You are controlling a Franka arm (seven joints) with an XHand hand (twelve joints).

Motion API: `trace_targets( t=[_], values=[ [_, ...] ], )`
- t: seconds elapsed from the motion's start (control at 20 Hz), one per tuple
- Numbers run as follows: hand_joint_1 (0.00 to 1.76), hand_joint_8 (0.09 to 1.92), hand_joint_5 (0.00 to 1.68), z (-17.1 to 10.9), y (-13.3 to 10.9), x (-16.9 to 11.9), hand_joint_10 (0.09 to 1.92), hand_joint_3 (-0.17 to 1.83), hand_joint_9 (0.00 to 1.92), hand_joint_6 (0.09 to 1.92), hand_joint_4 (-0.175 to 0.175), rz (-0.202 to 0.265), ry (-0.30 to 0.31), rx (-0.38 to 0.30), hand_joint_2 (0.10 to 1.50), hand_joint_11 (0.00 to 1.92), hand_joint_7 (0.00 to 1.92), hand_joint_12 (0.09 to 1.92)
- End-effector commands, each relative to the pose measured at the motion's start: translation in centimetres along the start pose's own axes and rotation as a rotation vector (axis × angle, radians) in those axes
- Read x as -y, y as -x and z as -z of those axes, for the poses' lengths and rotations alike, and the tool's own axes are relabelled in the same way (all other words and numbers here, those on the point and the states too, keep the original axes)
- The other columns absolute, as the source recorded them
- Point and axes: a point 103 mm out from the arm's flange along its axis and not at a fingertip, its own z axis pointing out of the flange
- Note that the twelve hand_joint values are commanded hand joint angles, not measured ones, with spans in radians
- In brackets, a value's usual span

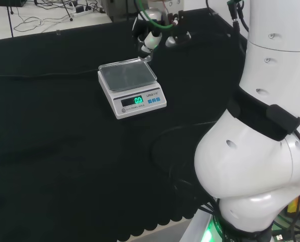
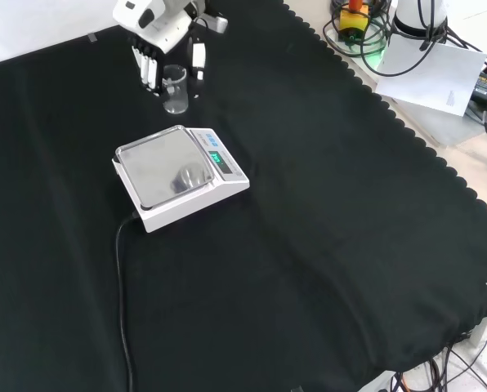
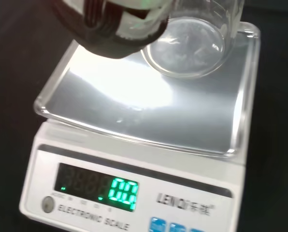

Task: Put the beaker on the electronic balance.

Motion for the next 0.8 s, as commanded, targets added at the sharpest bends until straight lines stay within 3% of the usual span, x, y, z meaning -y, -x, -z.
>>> trace_targets(
  t=[0.05, 0.45, 0.8],
  values=[
    [1.26, 0.66, 1.12, -1.4, -1.7, -1.5, 0.49, 0.1, 1.38, 0.77, 0.019, 0.019, -0.021, 0.006, 0.98, 1.32, 1.24, 0.65],
    [1.26, 0.66, 1.12, -3.0, -3.3, -4.0, 0.49, 0.11, 1.38, 0.77, 0.019, 0.045, -0.057, 0.022, 0.98, 1.33, 1.24, 0.66],
    [1.26, 0.66, 1.12, -4.2, -2.4, -6.1, 0.49, 0.11, 1.38, 0.77, 0.018, 0.055, -0.088, 0.031, 0.98, 1.33, 1.24, 0.66]
  ],
)
